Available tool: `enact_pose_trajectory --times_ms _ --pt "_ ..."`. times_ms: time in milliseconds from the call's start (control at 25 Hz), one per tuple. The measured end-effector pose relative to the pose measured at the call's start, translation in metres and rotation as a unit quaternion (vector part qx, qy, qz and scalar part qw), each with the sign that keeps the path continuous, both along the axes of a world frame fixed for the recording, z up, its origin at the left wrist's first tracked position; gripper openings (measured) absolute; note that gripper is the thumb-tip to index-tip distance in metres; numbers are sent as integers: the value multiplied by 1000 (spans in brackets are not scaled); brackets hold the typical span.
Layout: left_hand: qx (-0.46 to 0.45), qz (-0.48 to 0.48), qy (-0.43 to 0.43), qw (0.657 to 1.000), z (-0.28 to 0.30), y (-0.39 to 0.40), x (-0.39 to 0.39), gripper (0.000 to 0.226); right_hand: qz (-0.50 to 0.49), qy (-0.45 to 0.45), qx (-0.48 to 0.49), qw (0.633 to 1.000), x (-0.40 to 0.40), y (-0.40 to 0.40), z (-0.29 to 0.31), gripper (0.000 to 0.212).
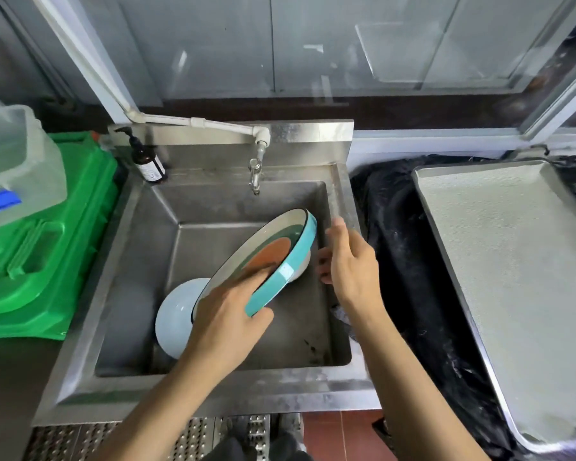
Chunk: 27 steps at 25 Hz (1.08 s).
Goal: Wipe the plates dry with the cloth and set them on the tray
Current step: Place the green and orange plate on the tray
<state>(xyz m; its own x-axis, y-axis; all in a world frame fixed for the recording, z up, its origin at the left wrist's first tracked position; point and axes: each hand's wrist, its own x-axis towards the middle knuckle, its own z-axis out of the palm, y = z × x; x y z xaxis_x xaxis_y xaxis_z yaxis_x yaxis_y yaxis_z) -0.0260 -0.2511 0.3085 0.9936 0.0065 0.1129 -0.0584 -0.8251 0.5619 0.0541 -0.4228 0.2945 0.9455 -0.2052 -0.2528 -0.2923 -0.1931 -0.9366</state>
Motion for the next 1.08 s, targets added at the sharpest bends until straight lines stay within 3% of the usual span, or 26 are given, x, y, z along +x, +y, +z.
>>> enact_pose_trajectory --times_ms 80,160,240,400,480,560,680,800,880,960,1080 --pt "75 -66 -22 995 -1 4 -4 76 40 45 -56 997 11 6 15 54" --pt "136 -114 -31 984 0 8 -10 91 83 98 -128 983 15 9 18 34" --pt "176 -136 -33 974 1 12 -14 90 102 126 -165 973 12 12 11 22" --pt "196 -184 -9 963 -3 25 -13 79 76 116 -215 967 4 22 -8 27" --pt "146 -206 20 967 -5 37 -9 64 60 97 -205 972 1 27 -15 27" --pt "82 -169 19 982 -5 55 -2 59 37 76 -193 978 -4 29 -21 25" --pt "24 20 7 999 -13 93 26 57 8 44 -167 985 -12 28 -25 25" --pt "-51 163 158 973 -22 121 56 56 -17 23 -150 988 -17 27 -20 32" --pt "-150 159 211 953 -22 122 67 40 -33 22 -143 989 -18 25 -16 36" --pt "-246 164 198 935 -17 114 71 30 -47 22 -155 987 -19 17 -15 31" --pt "-307 140 175 925 -11 94 80 12 -79 14 -149 986 -20 -8 -12 17"
